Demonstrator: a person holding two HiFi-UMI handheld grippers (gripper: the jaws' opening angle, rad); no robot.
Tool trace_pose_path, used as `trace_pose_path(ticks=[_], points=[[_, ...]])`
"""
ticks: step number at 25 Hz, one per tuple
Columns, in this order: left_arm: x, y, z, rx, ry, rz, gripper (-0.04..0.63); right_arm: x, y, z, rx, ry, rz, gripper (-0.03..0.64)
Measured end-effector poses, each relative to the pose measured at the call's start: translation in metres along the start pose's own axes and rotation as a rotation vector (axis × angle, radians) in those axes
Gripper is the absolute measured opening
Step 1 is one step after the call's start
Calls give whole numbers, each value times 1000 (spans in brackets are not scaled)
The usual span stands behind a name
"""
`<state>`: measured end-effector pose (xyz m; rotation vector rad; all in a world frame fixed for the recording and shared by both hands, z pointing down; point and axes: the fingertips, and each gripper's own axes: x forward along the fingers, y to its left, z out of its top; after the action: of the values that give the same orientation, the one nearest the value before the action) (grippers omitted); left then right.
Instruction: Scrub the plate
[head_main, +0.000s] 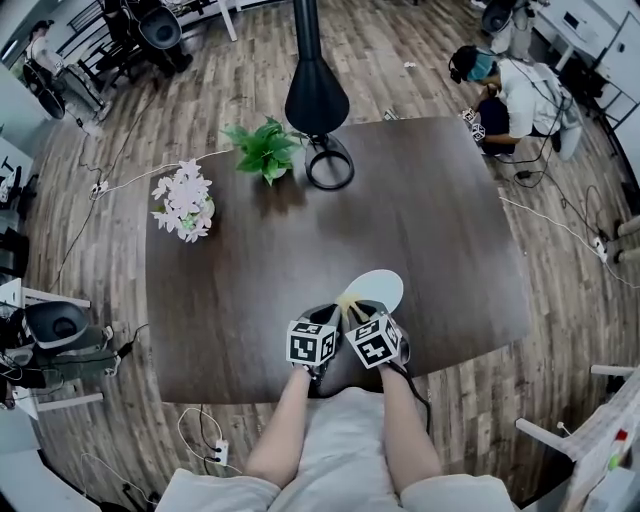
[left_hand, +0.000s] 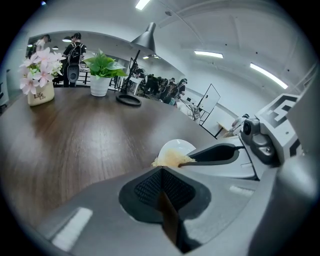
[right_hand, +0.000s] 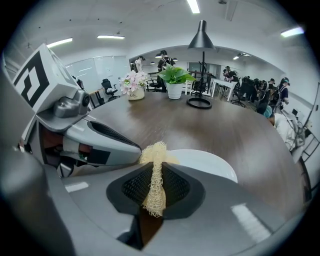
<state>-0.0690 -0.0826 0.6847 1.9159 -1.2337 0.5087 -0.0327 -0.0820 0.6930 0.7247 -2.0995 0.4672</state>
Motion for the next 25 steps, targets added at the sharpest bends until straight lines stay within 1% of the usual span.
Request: trace_pose_path(ticks=[15,25], points=[[9,-1,17,6,-14,31,0,8,-15,16,-14,-26,28,67],[16,1,12,-11,3,48,0,12,-27,21,-6,-52,30,67]])
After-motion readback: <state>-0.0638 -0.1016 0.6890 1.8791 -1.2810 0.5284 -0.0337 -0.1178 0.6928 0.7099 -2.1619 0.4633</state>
